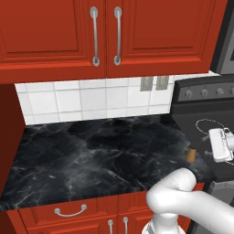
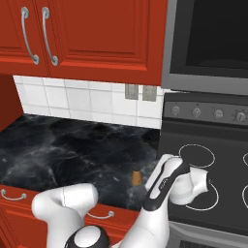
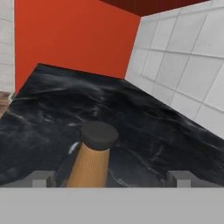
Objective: Take 2 condiments from the cabinet and move them on the counter near the stove.Make sure the condiments are lined up with each other, next to each other.
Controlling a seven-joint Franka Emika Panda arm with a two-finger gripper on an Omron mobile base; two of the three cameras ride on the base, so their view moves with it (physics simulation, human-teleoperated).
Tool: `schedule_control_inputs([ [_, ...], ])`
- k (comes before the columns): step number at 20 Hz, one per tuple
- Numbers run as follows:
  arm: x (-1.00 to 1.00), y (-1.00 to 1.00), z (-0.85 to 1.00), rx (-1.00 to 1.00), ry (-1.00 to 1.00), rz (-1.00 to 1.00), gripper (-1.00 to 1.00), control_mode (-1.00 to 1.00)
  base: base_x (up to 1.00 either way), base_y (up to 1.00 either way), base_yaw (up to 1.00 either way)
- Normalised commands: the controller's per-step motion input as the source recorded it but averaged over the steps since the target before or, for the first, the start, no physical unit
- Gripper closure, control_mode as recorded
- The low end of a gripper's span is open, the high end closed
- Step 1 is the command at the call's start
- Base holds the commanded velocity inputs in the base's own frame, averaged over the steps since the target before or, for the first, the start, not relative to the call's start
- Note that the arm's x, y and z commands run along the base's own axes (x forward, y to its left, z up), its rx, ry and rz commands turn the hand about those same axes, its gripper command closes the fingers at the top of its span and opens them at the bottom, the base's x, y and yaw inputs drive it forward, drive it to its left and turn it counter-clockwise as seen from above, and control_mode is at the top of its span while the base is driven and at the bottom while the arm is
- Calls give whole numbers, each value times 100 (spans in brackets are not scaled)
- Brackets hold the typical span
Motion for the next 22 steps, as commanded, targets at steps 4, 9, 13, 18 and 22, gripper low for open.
schedule_control_inputs([
  [4, -33, 0, 26, 0, 0, -2, -100, -100, 0, 0, 0],
  [9, -30, 0, 33, 0, 0, -6, -100, -100, 0, 0, 0],
  [13, -24, 0, 53, 0, 2, -12, -100, -100, 0, 0, 0],
  [18, -28, 0, 59, -3, 19, -22, -100, -100, 0, 0, 0],
  [22, -25, 0, 36, -10, 40, -35, -100, -100, 0, 0, 0],
])
